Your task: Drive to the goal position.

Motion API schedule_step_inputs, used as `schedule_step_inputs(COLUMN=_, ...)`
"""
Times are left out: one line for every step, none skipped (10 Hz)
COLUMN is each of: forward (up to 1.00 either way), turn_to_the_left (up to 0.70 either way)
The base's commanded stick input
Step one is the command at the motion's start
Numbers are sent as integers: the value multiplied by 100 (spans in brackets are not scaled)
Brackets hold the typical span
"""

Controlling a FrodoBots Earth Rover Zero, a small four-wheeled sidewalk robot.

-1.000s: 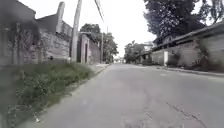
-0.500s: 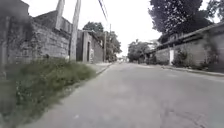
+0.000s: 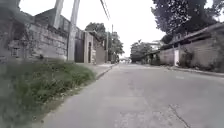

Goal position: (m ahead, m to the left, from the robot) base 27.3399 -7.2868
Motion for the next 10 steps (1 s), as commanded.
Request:
schedule_step_inputs(forward=100, turn_to_the_left=-8)
schedule_step_inputs(forward=100, turn_to_the_left=-31)
schedule_step_inputs(forward=100, turn_to_the_left=-22)
schedule_step_inputs(forward=100, turn_to_the_left=0)
schedule_step_inputs(forward=100, turn_to_the_left=0)
schedule_step_inputs(forward=100, turn_to_the_left=0)
schedule_step_inputs(forward=100, turn_to_the_left=0)
schedule_step_inputs(forward=100, turn_to_the_left=0)
schedule_step_inputs(forward=100, turn_to_the_left=0)
schedule_step_inputs(forward=100, turn_to_the_left=0)
